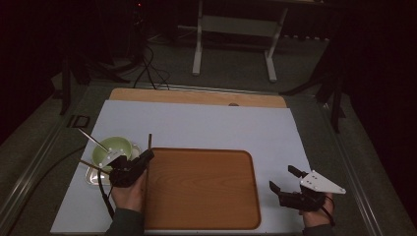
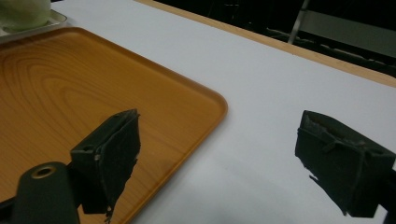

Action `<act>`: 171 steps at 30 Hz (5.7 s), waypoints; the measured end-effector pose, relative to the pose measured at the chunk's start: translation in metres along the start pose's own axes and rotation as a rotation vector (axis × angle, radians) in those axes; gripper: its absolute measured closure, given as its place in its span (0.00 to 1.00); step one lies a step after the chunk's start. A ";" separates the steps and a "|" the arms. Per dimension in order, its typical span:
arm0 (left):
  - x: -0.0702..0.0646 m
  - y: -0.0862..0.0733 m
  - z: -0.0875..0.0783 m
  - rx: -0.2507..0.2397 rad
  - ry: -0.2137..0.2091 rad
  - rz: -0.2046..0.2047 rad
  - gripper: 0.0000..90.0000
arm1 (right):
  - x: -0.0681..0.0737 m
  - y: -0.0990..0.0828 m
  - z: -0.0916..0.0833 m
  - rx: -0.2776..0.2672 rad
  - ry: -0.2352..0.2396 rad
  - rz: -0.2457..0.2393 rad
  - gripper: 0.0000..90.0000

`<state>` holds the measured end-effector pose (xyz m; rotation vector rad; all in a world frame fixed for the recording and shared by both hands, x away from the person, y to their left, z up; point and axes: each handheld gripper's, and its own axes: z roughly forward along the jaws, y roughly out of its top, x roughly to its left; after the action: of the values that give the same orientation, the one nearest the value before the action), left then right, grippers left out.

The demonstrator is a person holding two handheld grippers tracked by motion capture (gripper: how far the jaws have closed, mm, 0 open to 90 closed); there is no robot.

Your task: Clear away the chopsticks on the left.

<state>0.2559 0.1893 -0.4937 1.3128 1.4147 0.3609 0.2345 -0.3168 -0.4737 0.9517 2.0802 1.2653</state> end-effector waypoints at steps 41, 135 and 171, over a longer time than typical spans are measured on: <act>0.018 -0.013 0.033 0.217 0.135 0.038 0.92 | 0.000 0.000 0.000 0.005 0.004 -0.001 0.15; 0.107 0.022 -0.079 -0.038 0.499 -0.151 0.61 | 0.001 0.000 0.000 0.005 0.007 -0.008 0.15; 0.143 0.009 -0.061 0.063 0.468 -0.362 0.69 | 0.001 0.000 0.002 0.015 0.006 -0.006 0.15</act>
<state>0.2431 0.3389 -0.5366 1.0280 2.0328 0.3954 0.2348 -0.3147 -0.4743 0.9487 2.0979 1.2526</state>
